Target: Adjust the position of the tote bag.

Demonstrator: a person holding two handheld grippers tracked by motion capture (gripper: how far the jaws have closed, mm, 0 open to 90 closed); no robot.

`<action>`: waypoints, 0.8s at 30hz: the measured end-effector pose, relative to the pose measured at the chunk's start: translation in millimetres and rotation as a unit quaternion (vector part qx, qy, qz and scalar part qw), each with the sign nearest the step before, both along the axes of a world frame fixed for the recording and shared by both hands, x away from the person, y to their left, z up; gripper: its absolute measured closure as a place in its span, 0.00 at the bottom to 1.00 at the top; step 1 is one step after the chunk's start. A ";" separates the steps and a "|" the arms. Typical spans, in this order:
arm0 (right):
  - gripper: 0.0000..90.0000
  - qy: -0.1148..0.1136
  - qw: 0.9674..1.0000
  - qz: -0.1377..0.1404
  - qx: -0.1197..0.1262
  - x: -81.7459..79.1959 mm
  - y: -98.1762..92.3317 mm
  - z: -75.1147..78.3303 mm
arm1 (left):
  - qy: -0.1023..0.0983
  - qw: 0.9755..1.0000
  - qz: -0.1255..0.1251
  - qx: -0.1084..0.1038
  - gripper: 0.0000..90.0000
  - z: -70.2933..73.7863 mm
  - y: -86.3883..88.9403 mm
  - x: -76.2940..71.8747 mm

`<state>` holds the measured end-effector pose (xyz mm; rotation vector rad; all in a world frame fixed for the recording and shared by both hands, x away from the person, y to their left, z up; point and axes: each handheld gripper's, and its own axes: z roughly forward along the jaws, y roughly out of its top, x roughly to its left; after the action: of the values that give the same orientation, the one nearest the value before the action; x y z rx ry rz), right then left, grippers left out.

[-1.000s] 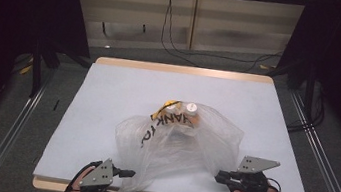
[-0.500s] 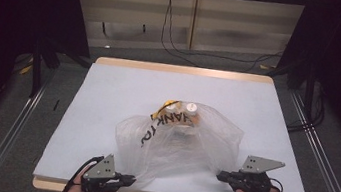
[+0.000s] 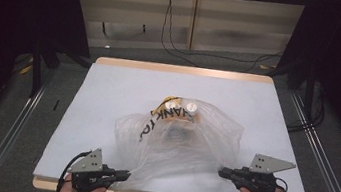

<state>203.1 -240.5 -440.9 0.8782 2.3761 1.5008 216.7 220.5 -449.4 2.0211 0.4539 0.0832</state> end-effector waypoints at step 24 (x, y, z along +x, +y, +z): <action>1.00 -0.044 0.998 0.017 0.039 7.6 2.8 34.8 | -0.045 0.996 0.044 -0.065 1.00 34.9 17.1 5.1</action>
<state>210.7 -237.7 -406.1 0.7755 2.2961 1.6193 221.7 237.6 -414.4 1.8610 0.4778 0.1928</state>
